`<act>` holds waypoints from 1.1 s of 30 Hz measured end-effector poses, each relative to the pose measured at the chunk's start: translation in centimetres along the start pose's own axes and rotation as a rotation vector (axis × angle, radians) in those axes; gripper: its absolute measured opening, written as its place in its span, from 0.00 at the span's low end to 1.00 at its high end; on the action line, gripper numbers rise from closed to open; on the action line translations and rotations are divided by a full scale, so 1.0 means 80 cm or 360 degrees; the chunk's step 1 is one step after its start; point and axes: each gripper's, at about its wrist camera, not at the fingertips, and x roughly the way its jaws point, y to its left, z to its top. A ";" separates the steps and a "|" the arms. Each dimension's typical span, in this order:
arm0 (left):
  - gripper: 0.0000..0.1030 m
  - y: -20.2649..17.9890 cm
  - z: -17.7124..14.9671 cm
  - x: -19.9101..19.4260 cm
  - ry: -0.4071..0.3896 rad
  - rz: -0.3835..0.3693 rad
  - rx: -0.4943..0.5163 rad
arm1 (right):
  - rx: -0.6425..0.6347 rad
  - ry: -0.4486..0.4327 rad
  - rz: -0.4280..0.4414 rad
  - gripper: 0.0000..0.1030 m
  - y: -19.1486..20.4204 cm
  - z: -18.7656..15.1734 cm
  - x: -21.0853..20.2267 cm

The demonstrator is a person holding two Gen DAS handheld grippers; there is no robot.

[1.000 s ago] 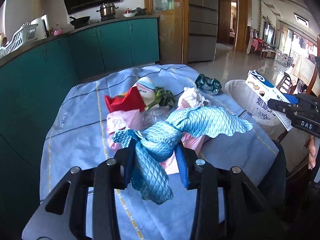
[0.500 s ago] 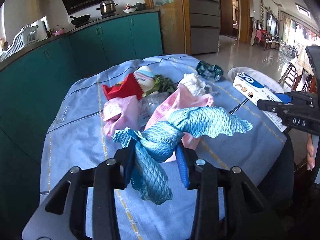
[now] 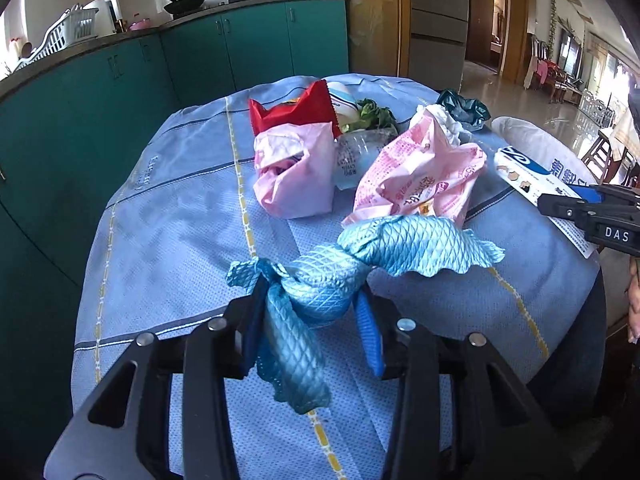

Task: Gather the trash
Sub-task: 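Lift the ointment box and blue mesh cloth off the table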

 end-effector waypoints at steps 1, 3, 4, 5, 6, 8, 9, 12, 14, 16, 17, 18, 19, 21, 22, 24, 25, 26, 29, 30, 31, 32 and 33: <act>0.46 0.000 -0.001 0.001 0.0004 -0.0009 0.0002 | -0.0003 0.0013 -0.0005 0.47 0.004 0.000 0.003; 0.60 -0.001 -0.003 0.002 0.0008 -0.0012 0.0006 | 0.0009 0.0028 -0.0018 0.59 0.007 0.000 0.007; 0.62 0.000 -0.004 0.002 0.0002 -0.0013 0.0007 | 0.0018 0.0030 -0.0026 0.64 0.008 0.000 0.008; 0.65 0.001 -0.005 0.001 -0.0006 -0.0024 0.0007 | 0.0028 0.0032 -0.0033 0.65 0.009 -0.001 0.010; 0.67 0.001 -0.004 0.001 -0.0008 -0.0033 0.0007 | 0.0030 0.0036 -0.0036 0.65 0.010 0.000 0.011; 0.68 0.002 -0.003 0.002 -0.0016 -0.0049 0.0007 | 0.0029 0.0051 -0.0047 0.65 0.013 0.000 0.014; 0.68 0.002 -0.002 0.003 -0.0017 -0.0055 0.0009 | 0.0028 0.0056 -0.0048 0.65 0.013 -0.001 0.014; 0.68 0.001 -0.001 0.006 -0.0020 -0.0068 0.0015 | 0.0021 0.0067 -0.0036 0.65 0.018 -0.003 0.016; 0.68 0.000 -0.003 0.008 -0.0012 -0.0077 0.0014 | 0.0008 0.0073 -0.0049 0.65 0.021 -0.004 0.017; 0.68 -0.001 -0.004 0.008 -0.0010 -0.0084 0.0017 | 0.0006 0.0072 -0.0049 0.65 0.022 -0.005 0.015; 0.68 -0.001 -0.005 0.007 -0.0011 -0.0083 0.0018 | 0.0006 0.0070 -0.0046 0.65 0.022 -0.005 0.014; 0.68 -0.001 -0.005 0.007 -0.0013 -0.0082 0.0016 | 0.0007 0.0067 -0.0046 0.65 0.022 -0.005 0.013; 0.68 -0.001 -0.005 0.006 -0.0016 -0.0083 0.0013 | 0.0006 0.0065 -0.0046 0.65 0.021 -0.005 0.013; 0.68 0.000 -0.004 0.008 -0.0007 -0.0090 0.0004 | 0.0003 0.0067 -0.0044 0.65 0.021 -0.006 0.013; 0.70 0.000 -0.004 0.008 0.0001 -0.0090 0.0003 | 0.0002 0.0072 -0.0046 0.65 0.021 -0.006 0.014; 0.75 -0.002 -0.005 0.009 0.0003 -0.0089 0.0009 | 0.0003 0.0084 -0.0041 0.65 0.021 -0.010 0.018; 0.75 -0.004 -0.006 0.009 0.0006 -0.0087 0.0014 | 0.0008 0.0092 -0.0032 0.65 0.021 -0.011 0.019; 0.76 -0.005 -0.006 0.010 0.0008 -0.0089 0.0017 | 0.0011 0.0096 -0.0026 0.65 0.021 -0.012 0.021; 0.78 -0.007 -0.006 0.011 0.0010 -0.0089 0.0022 | 0.0024 0.0091 -0.0005 0.59 0.020 -0.013 0.022; 0.78 -0.007 -0.006 0.012 0.0013 -0.0087 0.0023 | 0.0024 0.0090 0.0003 0.50 0.020 -0.012 0.023; 0.78 -0.007 -0.006 0.012 0.0015 -0.0087 0.0024 | 0.0025 0.0090 0.0013 0.43 0.020 -0.012 0.023; 0.78 -0.008 -0.006 0.014 0.0017 -0.0087 0.0024 | 0.0023 0.0090 0.0026 0.42 0.020 -0.012 0.022; 0.78 -0.008 -0.005 0.015 0.0018 -0.0088 0.0023 | 0.0018 0.0087 0.0030 0.42 0.021 -0.012 0.022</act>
